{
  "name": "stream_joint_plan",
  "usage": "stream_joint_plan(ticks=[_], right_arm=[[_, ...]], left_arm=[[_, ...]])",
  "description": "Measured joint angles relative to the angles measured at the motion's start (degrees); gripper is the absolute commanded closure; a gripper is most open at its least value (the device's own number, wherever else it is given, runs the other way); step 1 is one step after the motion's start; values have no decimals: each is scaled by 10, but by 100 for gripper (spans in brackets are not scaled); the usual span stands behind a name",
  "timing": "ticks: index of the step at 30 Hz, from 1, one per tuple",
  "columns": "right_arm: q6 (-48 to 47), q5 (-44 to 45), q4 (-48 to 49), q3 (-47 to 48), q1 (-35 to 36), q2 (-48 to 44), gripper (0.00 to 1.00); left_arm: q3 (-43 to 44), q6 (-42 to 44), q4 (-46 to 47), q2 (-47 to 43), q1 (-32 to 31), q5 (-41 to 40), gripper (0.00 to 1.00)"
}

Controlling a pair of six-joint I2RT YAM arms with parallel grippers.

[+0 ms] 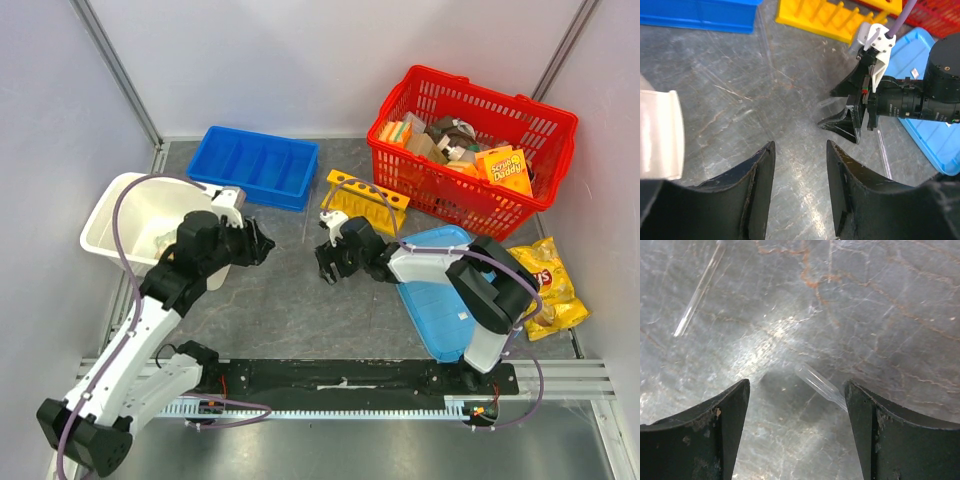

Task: Organize the chemistry lab equipment

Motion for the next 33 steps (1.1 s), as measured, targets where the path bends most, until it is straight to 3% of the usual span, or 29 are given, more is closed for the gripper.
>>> stream_joint_plan(ticks=[9, 18, 26, 33], right_arm=[[4, -35, -5, -30, 4, -58, 18], [105, 89, -77, -80, 4, -366, 20], [166, 191, -151, -135, 4, -631, 19], [177, 254, -173, -135, 3, -749, 18]], left_arm=[[93, 37, -30, 141, -56, 33, 49], [217, 112, -100, 280, -109, 52, 49], [288, 205, -109, 427, -174, 60, 52], [303, 232, -110, 539, -231, 44, 55]])
